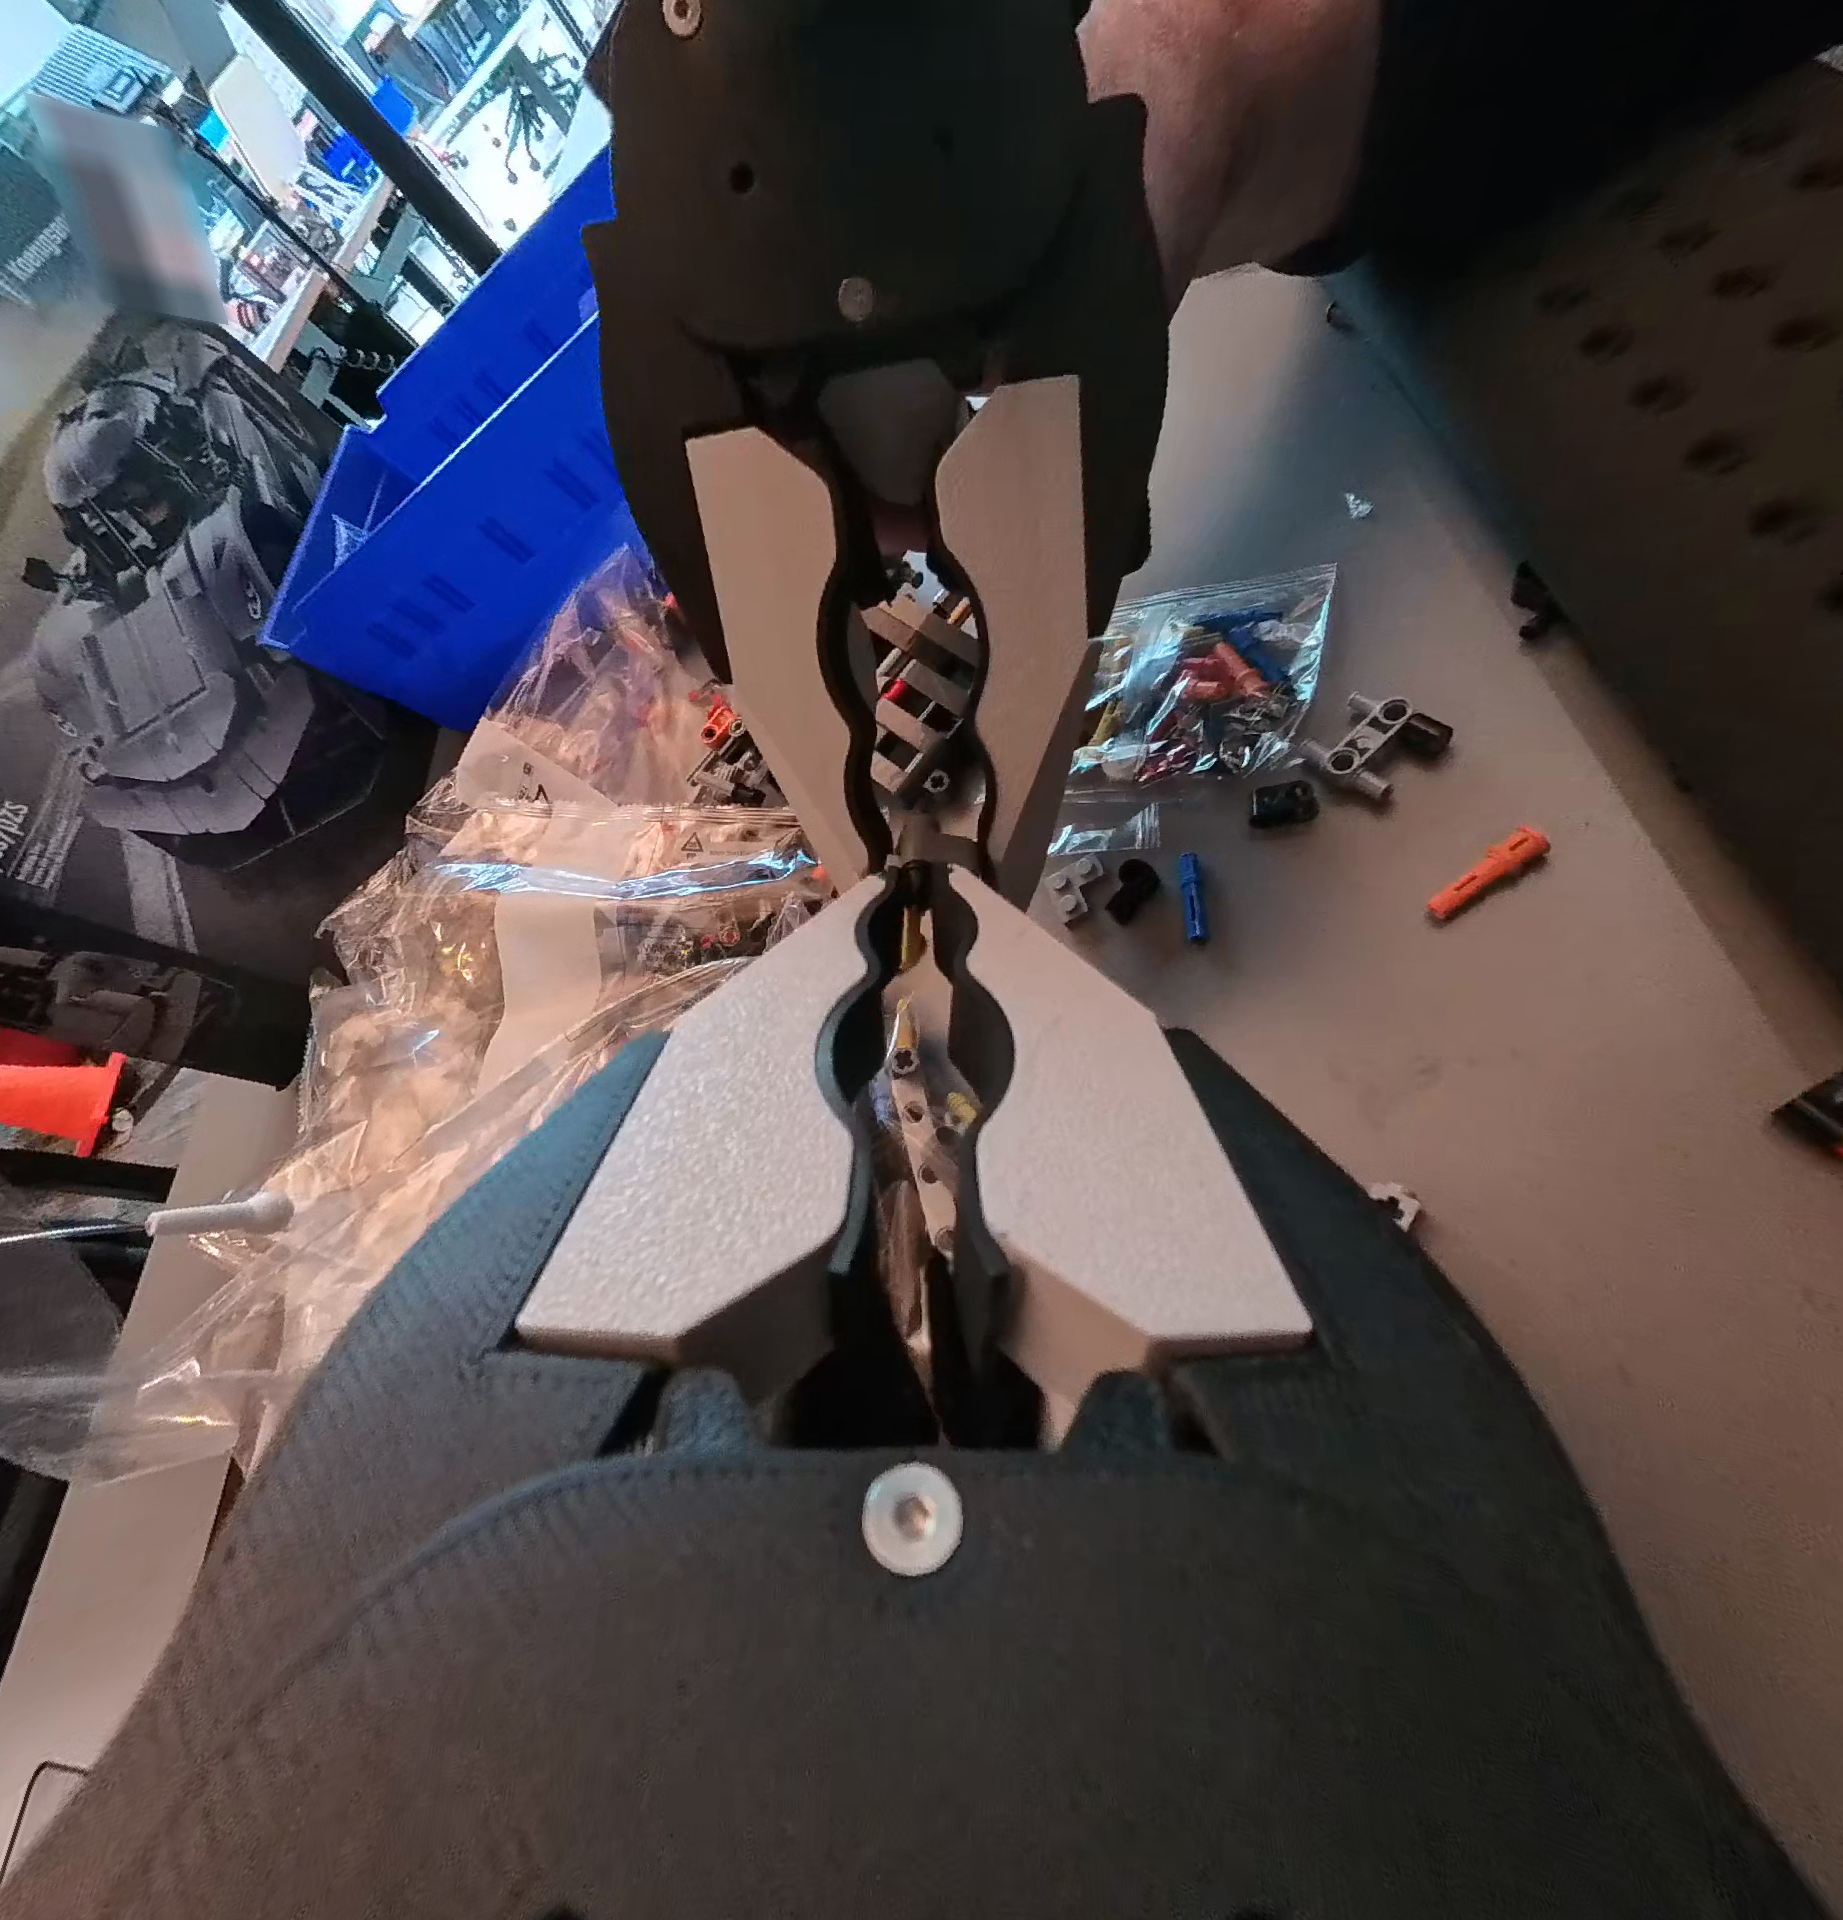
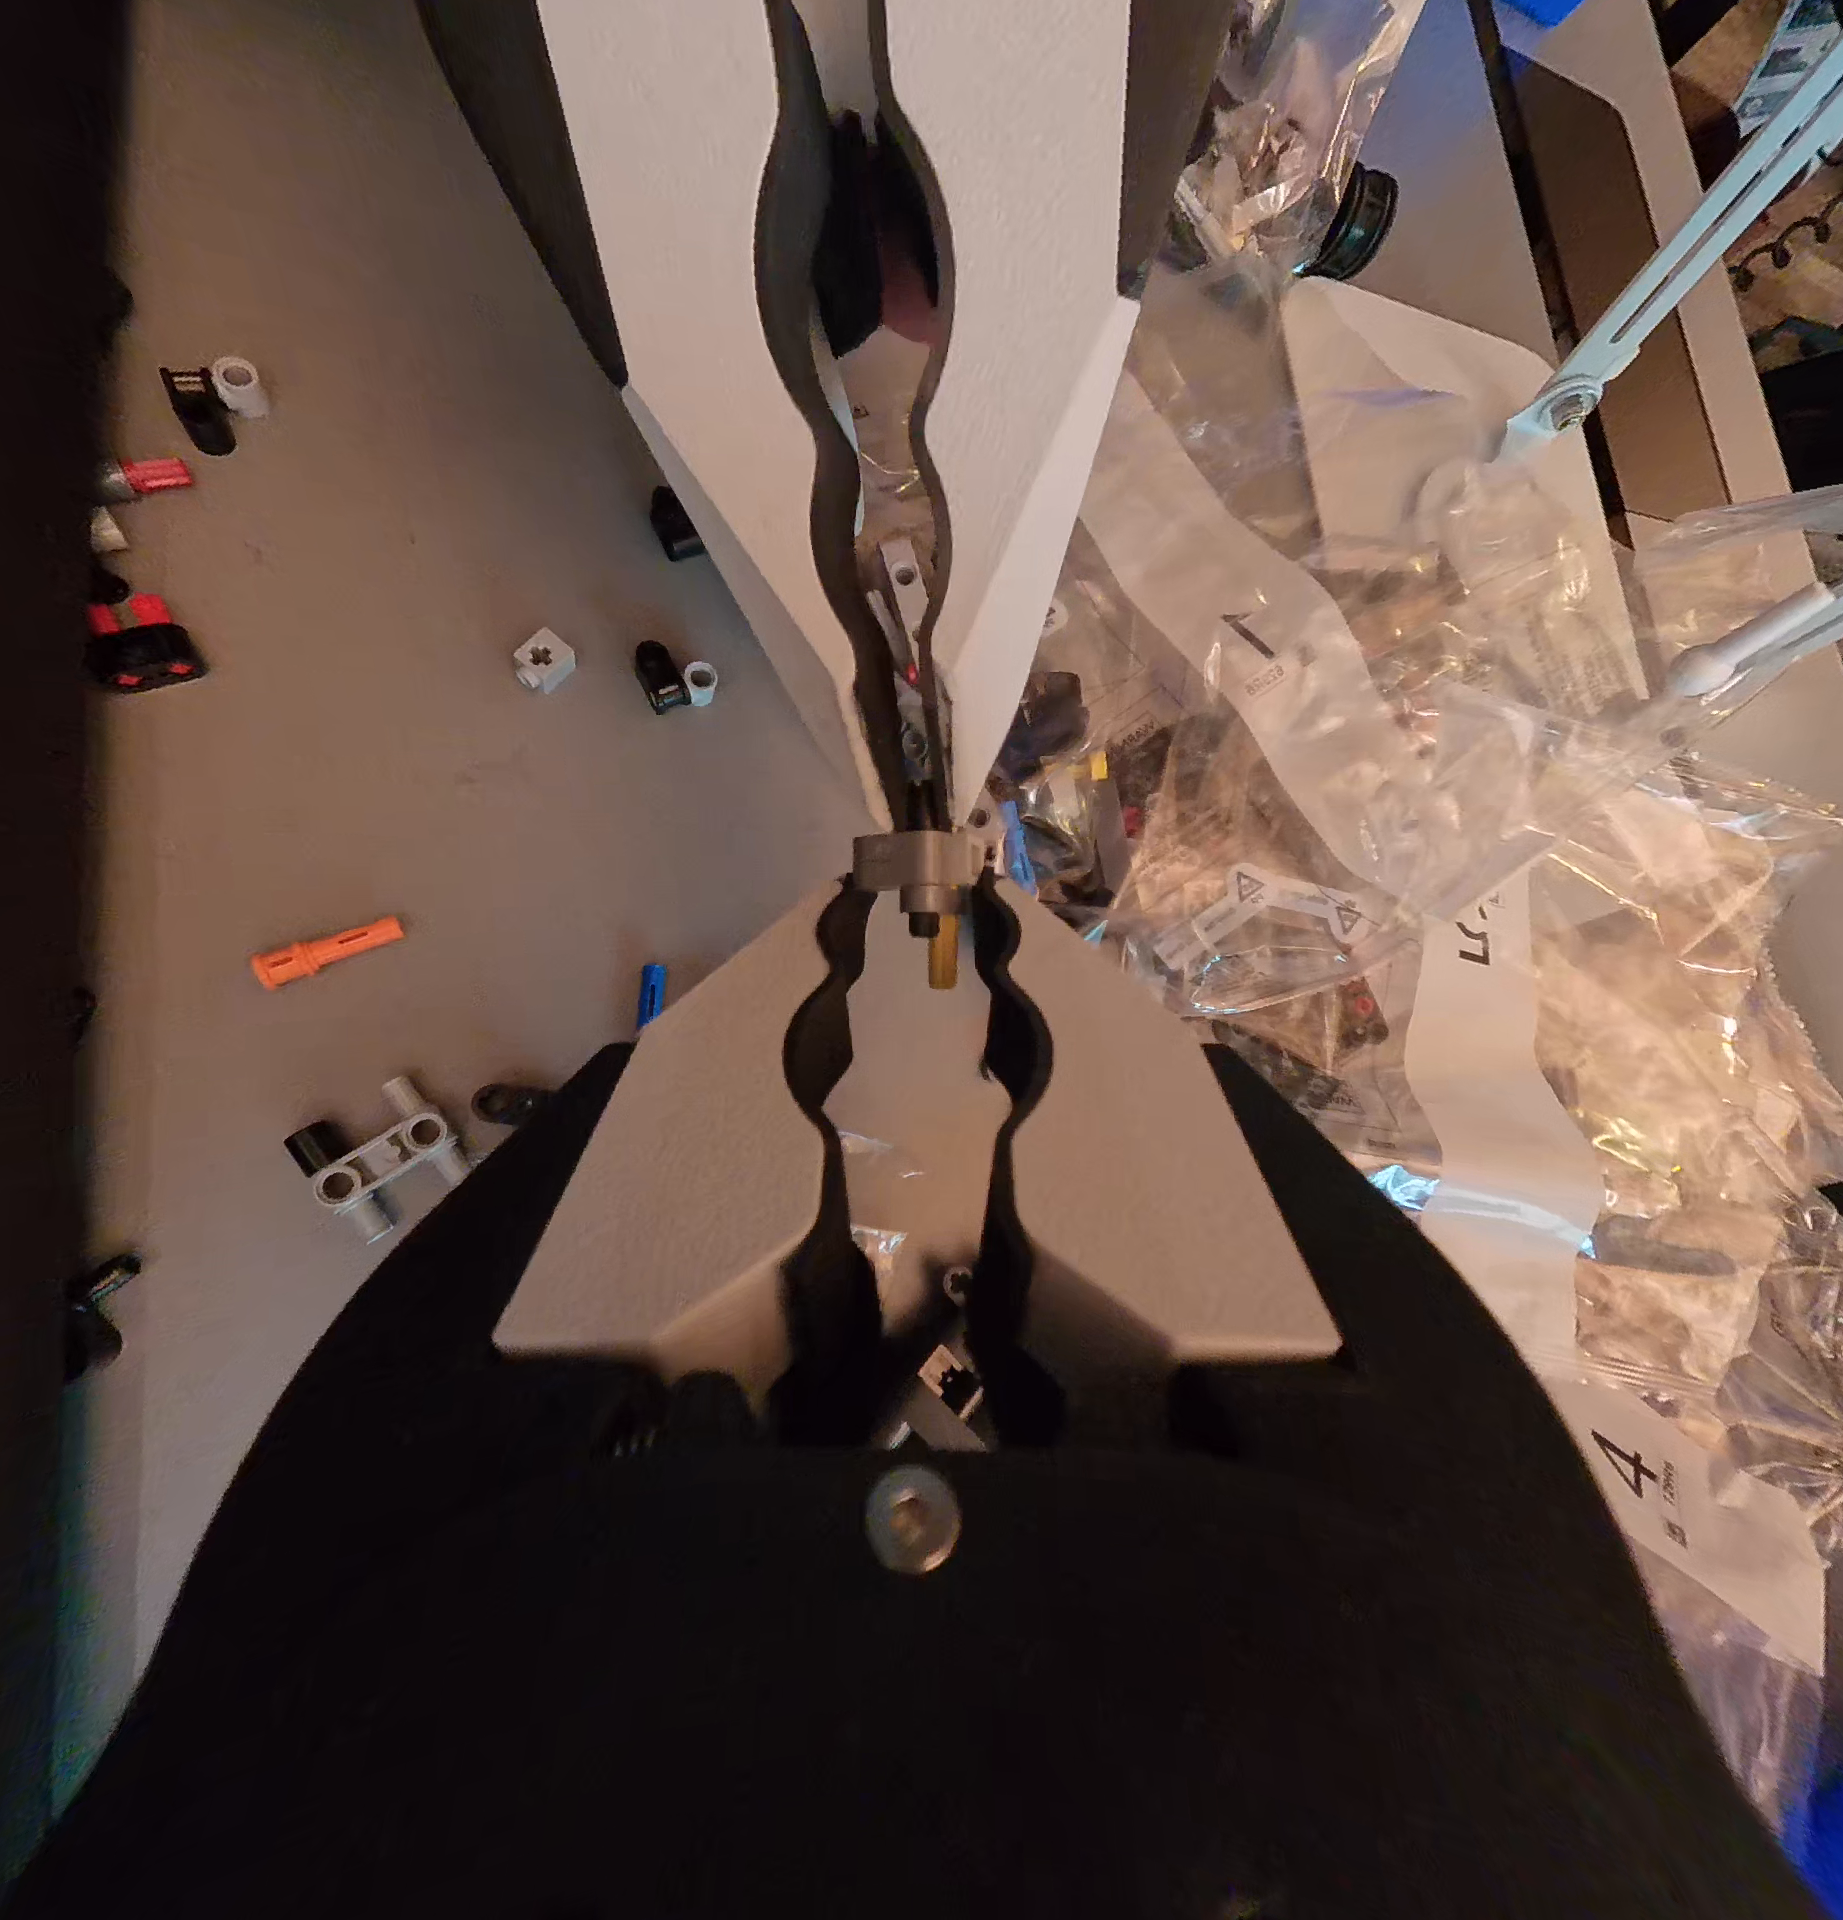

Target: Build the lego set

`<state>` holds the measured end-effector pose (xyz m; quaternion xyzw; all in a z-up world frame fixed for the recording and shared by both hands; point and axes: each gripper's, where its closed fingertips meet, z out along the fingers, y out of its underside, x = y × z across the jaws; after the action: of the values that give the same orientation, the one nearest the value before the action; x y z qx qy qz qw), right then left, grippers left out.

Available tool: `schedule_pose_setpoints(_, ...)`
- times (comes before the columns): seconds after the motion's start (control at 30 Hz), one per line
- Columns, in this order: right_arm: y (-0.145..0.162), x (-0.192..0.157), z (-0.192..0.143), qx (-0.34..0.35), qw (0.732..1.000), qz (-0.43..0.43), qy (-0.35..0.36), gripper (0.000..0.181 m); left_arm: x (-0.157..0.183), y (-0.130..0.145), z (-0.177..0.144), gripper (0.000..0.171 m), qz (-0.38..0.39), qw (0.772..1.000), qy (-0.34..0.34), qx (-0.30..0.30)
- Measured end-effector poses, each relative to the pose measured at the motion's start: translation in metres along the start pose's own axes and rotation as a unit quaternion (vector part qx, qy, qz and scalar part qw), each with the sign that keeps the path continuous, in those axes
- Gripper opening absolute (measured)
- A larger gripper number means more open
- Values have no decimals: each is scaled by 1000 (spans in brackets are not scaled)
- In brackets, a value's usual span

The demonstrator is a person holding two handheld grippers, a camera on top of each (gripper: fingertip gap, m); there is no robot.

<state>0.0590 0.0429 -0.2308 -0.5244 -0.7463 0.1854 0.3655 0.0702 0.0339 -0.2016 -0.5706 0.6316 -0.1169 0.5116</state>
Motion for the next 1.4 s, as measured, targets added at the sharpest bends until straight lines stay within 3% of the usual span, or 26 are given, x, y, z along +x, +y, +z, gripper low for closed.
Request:
schedule_pose_setpoints(0.37,-8,1,-3,22,1000,-6,9,30,0,0,0,2,7,1000,-4,-8)
schedule_pose_setpoints(0.63,-3,0,2,-14,999,-28,22,19,2,0,4,1,19,1000,-6,-23)
schedule_pose_setpoints(1.2,-16,-2,-8,29,999,-10,16,15,0,-7,-8,1,-9,1000,7,-7)
schedule_pose_setpoints(1.4,-8,-2,1,-21,997,-58,45,18,4,7,1,1,8,998,5,-55)
